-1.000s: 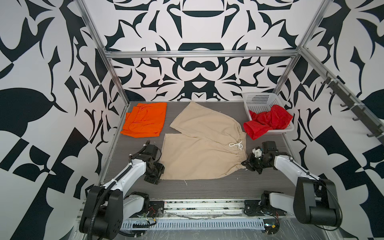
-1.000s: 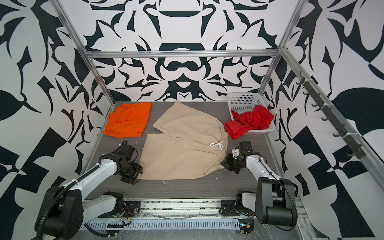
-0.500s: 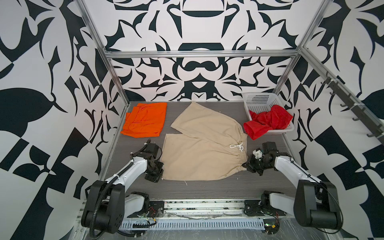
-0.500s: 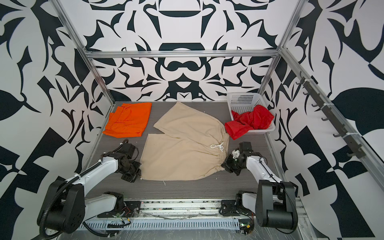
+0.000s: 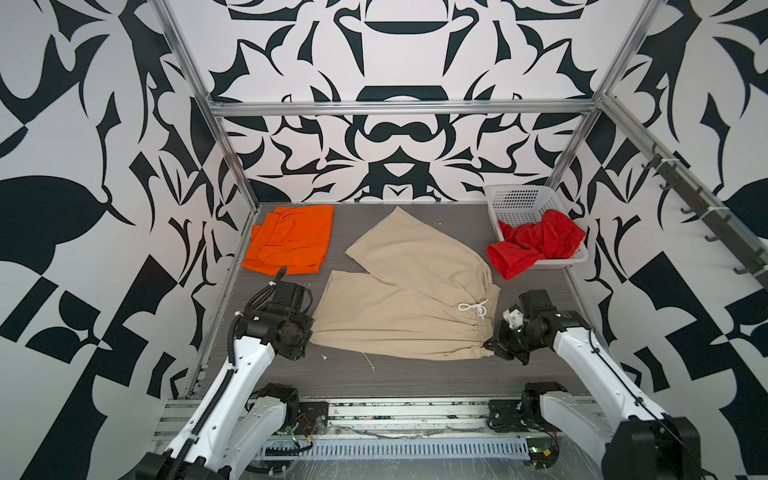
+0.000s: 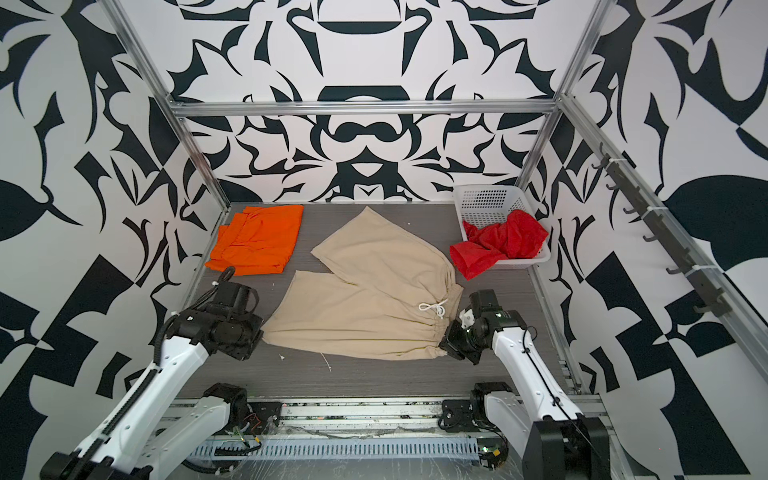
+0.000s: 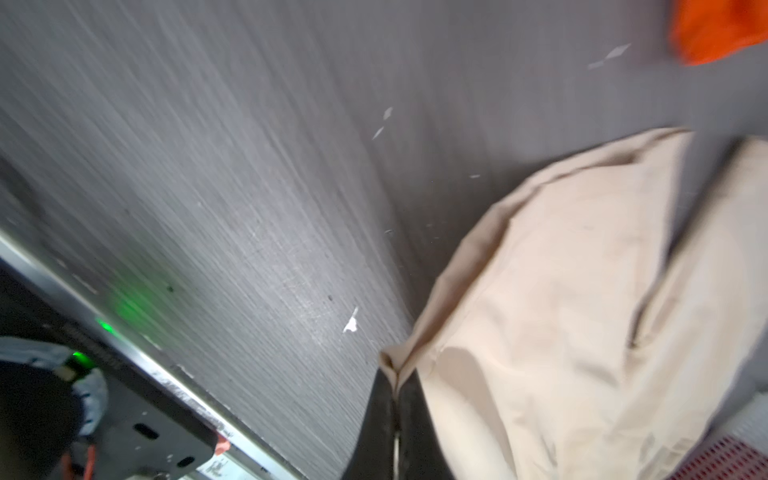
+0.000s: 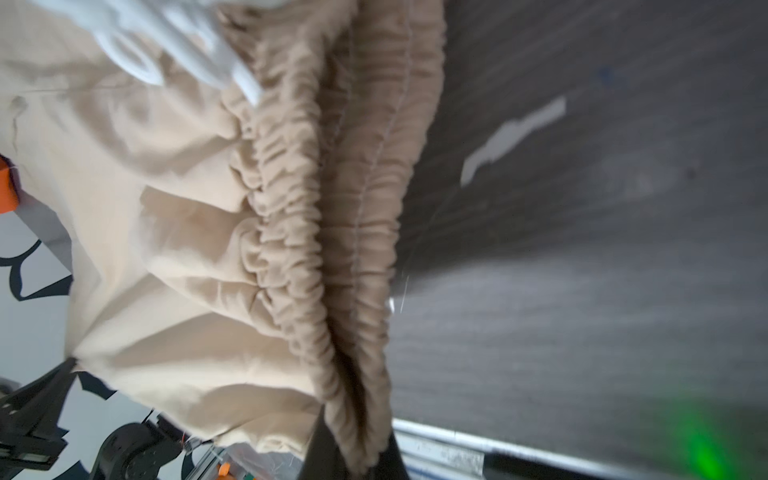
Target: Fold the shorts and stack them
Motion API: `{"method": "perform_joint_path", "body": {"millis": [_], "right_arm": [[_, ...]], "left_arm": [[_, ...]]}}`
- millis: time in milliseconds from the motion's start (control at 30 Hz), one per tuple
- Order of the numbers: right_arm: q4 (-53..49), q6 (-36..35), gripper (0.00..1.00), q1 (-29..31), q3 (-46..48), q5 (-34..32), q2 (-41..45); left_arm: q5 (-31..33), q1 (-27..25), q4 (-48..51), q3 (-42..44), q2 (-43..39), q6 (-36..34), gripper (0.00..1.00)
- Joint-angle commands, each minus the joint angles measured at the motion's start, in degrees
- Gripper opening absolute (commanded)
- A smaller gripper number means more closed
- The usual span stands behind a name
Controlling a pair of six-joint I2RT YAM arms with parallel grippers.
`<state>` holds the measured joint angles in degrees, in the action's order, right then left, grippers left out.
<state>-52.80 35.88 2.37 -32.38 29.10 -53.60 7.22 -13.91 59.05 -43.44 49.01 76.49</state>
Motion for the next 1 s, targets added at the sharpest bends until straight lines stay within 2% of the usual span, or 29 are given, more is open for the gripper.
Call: {"method": "perform_joint_path", "body": {"millis": [0, 167, 267, 433, 633, 800, 967], "right_arm": [[-8.16, 1.33, 0.00, 0.01, -4.70, -2.38, 1.35], [-11.50, -0.32, 0.00, 0.09, -10.37, 1.34, -1.98], [-12.96, -1.34, 0.00, 0.00, -13.96, 2.27, -4.30], [-15.72, -4.21, 0.00, -0.12, -20.36, 2.45, -9.66], [-17.46, -6.03, 0.00, -1.05, -26.85, 2.89, -13.51], [-18.44, -6.51, 0.00, -1.59, -30.09, 3.24, -15.00], [-18.90, -6.57, 0.00, -2.01, -31.95, 3.58, -15.73]], "left_arm": [[8.76, 0.07, 6.43, -6.52, 1.31, -6.51, 0.00], [13.55, 0.03, 4.35, -19.13, 10.17, -20.03, 0.00], [15.89, 0.08, -0.38, -25.69, 15.61, -27.69, 0.00], [15.35, -0.03, -10.17, -35.85, 26.06, -37.97, 0.00], [13.88, -0.38, -13.53, -48.76, 35.83, -43.59, 0.00], [13.43, -0.71, -17.00, -50.94, 37.12, -45.83, 0.00], [9.84, -0.77, -22.66, -50.69, 36.94, -47.79, 0.00]]}}
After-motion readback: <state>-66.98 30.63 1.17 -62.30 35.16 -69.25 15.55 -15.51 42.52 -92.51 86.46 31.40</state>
